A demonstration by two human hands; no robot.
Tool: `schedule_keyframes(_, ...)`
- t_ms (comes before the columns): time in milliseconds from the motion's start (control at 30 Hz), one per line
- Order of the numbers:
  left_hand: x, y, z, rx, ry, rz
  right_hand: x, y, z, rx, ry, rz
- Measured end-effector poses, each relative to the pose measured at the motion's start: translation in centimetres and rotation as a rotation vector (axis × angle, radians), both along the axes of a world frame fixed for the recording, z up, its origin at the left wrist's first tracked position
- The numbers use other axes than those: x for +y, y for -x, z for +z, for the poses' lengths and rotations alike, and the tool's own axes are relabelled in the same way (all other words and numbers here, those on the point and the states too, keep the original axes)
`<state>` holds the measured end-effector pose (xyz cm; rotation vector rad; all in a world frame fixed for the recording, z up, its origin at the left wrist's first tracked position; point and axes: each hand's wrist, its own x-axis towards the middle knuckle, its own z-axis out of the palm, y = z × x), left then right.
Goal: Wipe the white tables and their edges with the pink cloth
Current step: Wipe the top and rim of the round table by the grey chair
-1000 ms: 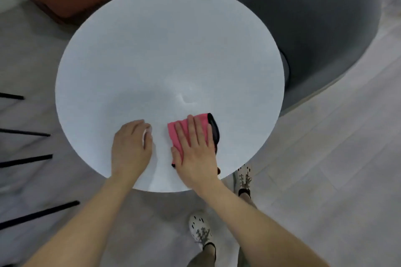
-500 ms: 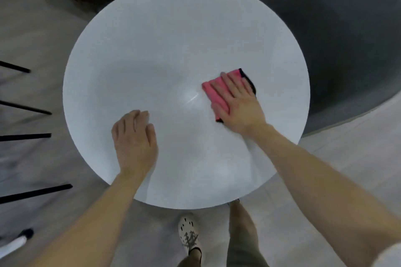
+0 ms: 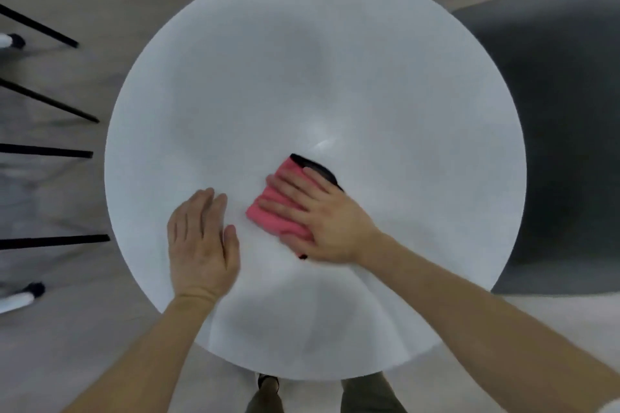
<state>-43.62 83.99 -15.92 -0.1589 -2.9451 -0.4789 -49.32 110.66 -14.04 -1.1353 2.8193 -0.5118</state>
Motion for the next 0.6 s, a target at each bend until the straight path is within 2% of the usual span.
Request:
schedule_keyframes(67, 0.2, 0.0, 0.2, -0.002, 0.001, 0.008, 4.9, 6.5, 0.1, 0.062, -0.065, -0.210)
schedule_keyframes(133, 0.3, 0.0, 0.2, -0.008, -0.002, 0.012, 7.7, 12.1, 0.5, 0.056, -0.113, -0.509)
schedule_keyframes(200, 0.1, 0.1, 0.2, -0.001, 0.011, 0.005, 5.9, 14.5, 0.5, -0.001, -0.121, -0.783)
schedule_keyframes(233, 0.1, 0.2, 0.2, 0.000, 0.016, 0.003, 3.6, 14.1, 0.6, 0.004, -0.131, -0.854)
schedule_keyframes(267, 0.1, 0.2, 0.2, -0.002, 0.014, 0.004, 0.9, 12.7, 0.6, 0.030, -0.130, -0.842)
schedule_keyframes(300, 0.1, 0.2, 0.1, 0.000, 0.009, 0.005, -1.8, 10.4, 0.6, 0.042, -0.119, -0.721)
schedule_keyframes(400, 0.3, 0.1, 0.2, 0.030, -0.032, 0.000, -5.5, 2.8, 0.6, 0.000, -0.080, -0.090)
schedule_keyframes(467, -0.3, -0.4, 0.5, 0.042, -0.047, 0.029, -3.3, 2.4, 0.4, 0.006, -0.058, 0.190)
schedule_keyframes(533, -2.0, -1.5, 1.1, 0.039, -0.036, 0.071, -0.5, 4.8, 0.3, 0.019, -0.103, 0.243)
schedule_keyframes(600, -4.5, -3.2, 1.6, 0.001, -0.030, 0.098, 1.5, 7.6, 0.3, 0.044, -0.111, 0.016)
